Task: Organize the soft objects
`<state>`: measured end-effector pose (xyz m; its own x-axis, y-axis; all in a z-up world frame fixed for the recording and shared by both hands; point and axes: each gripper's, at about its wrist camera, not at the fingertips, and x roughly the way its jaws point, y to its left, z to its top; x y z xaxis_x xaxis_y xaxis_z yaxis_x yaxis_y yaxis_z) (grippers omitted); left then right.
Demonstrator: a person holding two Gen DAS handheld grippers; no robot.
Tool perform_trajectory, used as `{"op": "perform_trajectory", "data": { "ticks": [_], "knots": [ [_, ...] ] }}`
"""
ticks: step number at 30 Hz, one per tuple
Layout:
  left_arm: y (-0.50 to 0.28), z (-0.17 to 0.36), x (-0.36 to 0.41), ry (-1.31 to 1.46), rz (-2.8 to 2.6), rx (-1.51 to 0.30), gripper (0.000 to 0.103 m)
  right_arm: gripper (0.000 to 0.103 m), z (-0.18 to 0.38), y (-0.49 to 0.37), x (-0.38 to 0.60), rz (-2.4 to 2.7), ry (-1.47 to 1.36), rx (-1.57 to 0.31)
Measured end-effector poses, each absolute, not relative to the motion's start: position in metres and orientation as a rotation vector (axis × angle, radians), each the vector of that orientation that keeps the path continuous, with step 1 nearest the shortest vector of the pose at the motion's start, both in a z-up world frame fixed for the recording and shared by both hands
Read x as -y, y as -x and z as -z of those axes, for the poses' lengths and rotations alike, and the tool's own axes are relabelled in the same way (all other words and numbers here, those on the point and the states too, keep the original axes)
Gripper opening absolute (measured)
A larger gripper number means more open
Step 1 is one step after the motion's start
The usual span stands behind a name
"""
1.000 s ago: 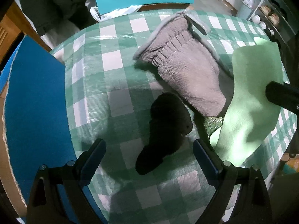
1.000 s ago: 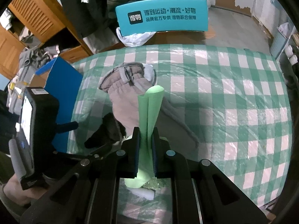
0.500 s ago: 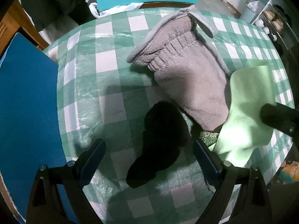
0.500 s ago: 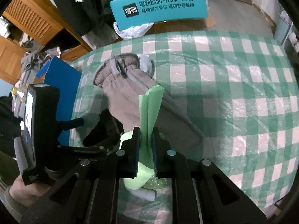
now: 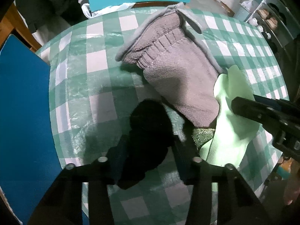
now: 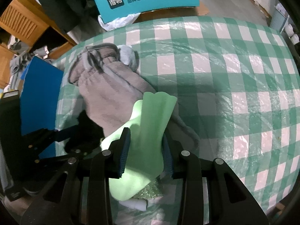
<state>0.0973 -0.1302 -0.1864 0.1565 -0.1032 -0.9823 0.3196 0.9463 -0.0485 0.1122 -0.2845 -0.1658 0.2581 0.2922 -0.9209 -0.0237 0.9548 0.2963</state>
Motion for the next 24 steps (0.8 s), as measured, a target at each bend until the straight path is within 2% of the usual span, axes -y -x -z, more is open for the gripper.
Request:
{"op": "perform_trajectory", "data": {
  "ticks": [1, 4, 7, 10, 24],
  "knots": [
    [-0.096, 0.185, 0.130, -0.190, 0.302, -1.379, 0.043, 0.034, 0.167, -0.113, 0.284, -0.212, -0.236, -1.297],
    [-0.093, 0.181, 0.128, -0.188, 0.294, -1.374, 0.040, 0.015, 0.168, -0.113, 0.283, -0.213, -0.230, -1.303],
    [-0.092, 0.178, 0.125, -0.183, 0.291, -1.368, 0.040, 0.010, 0.162, -0.111, 0.282, -0.210, -0.222, -1.284],
    [-0.093, 0.173, 0.118, -0.179, 0.289, -1.355, 0.039, 0.007, 0.154, -0.110, 0.282, -0.209, -0.226, -1.263],
    [-0.081, 0.125, 0.093, -0.141, 0.302, -1.263, 0.038, 0.006, 0.105, -0.095, 0.274, -0.232, -0.205, -1.160]
  ]
}}
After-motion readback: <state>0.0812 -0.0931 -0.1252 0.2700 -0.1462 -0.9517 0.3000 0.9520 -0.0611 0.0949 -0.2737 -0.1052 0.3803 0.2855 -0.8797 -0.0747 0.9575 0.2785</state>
